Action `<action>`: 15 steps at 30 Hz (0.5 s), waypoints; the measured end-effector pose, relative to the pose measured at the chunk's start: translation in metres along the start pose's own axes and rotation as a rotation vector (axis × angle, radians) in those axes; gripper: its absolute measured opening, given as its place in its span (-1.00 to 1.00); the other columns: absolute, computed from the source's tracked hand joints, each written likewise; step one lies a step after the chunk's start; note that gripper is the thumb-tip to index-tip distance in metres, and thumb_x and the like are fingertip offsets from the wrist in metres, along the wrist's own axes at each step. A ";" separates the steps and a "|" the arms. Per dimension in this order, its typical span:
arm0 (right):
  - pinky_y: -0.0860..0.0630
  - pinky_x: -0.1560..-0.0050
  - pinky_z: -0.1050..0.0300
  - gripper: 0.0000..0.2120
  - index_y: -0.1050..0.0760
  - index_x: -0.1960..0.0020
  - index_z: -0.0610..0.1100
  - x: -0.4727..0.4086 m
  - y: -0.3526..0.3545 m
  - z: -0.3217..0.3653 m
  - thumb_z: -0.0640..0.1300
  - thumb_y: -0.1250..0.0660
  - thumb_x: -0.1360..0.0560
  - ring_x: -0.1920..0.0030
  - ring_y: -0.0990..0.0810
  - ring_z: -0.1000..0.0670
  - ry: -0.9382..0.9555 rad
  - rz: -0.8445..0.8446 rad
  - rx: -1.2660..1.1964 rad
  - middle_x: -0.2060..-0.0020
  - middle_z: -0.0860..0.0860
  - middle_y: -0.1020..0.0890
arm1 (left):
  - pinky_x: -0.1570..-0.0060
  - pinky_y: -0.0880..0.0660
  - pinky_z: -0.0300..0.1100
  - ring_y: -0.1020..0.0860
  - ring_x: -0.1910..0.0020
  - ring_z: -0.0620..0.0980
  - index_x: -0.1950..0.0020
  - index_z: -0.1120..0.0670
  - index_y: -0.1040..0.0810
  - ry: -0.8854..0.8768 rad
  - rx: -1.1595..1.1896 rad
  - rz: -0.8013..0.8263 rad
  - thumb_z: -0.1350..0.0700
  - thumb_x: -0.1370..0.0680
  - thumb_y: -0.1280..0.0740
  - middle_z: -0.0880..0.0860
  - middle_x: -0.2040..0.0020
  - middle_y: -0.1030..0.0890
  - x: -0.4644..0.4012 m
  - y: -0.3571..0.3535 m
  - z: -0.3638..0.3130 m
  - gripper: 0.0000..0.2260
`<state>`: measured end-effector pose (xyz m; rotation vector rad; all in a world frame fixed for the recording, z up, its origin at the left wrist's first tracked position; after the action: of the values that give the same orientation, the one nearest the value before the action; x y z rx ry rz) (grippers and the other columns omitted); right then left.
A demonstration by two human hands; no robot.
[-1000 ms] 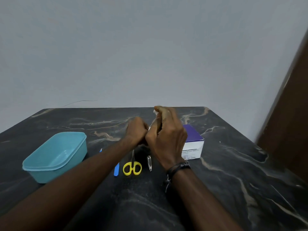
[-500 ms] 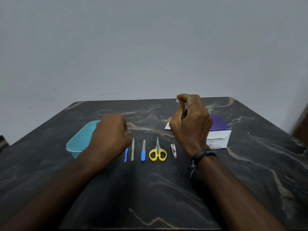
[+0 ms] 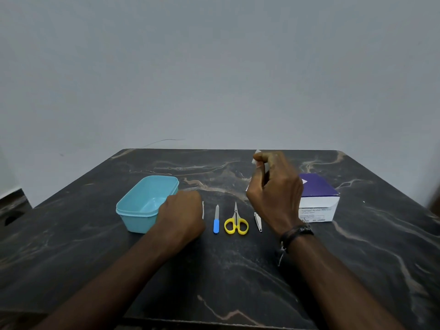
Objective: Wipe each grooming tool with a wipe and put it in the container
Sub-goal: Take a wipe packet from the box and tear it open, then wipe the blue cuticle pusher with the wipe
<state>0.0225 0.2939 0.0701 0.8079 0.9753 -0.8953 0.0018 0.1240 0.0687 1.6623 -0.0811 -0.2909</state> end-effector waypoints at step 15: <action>-0.51 0.30 0.01 -0.86 -0.54 -0.04 -0.20 0.005 -0.007 -0.002 -0.30 -0.30 -0.49 0.21 -0.57 0.00 0.028 0.111 -0.061 0.10 -0.05 -0.61 | 0.24 -0.32 -0.18 -0.37 0.27 -0.04 0.20 0.08 -0.34 -0.030 -0.024 -0.113 0.13 -0.55 -0.29 0.02 0.24 -0.42 -0.001 0.011 -0.007 -0.83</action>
<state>0.0167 0.2917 0.0640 0.8166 0.9686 -0.7566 0.0038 0.1300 0.0807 1.6416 -0.0058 -0.4006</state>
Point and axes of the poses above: each hand's wrist, its own x-axis away from the middle knuckle, its own y-axis out of the back of the hand, z = x × y, the point moved 1 cm from there along -x, towards the middle knuckle
